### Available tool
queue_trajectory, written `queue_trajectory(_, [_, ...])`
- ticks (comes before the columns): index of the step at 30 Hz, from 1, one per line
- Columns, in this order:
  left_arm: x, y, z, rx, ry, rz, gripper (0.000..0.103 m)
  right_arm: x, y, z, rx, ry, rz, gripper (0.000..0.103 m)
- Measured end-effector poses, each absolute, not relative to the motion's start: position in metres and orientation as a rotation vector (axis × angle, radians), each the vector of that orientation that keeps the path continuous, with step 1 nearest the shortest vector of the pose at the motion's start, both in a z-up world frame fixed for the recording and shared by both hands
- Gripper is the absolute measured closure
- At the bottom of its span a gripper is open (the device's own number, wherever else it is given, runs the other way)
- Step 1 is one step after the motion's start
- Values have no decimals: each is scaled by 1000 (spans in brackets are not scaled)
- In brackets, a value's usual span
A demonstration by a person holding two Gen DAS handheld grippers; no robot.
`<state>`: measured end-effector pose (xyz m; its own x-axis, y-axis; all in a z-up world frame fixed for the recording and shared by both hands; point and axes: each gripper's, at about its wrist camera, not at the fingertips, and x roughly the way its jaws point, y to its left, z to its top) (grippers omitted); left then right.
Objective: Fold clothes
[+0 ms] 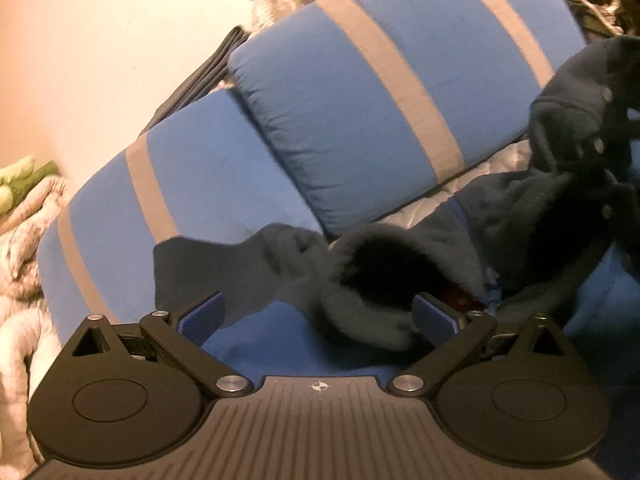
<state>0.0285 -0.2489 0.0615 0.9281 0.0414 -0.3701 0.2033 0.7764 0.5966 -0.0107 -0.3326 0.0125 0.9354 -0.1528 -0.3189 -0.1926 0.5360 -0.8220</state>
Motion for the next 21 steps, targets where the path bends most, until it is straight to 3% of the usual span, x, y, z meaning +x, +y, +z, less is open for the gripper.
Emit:
queue_trajectory(6, [12, -251, 65, 787, 255, -117, 1, -55, -341, 50, -870, 335, 47, 96])
queue_trajectory(15, [-13, -263, 45, 1091, 124, -262, 2, -79, -363, 30, -800, 481, 106, 96])
queue_trajectory(16, [-15, -266, 36, 1141, 112, -270, 6, -79, -362, 24, -813, 502, 114, 96])
queue_trajectory(17, [-17, -270, 28, 1191, 101, -275, 18, -78, -362, 19, -826, 522, 121, 96])
queue_trajectory(19, [-18, -277, 11, 1288, 85, -267, 27, -75, -364, 9, -858, 553, 120, 96])
queue_trajectory(21, [-17, -278, -1, 1341, 116, -277, 48, -73, -367, 2, -871, 570, 113, 96])
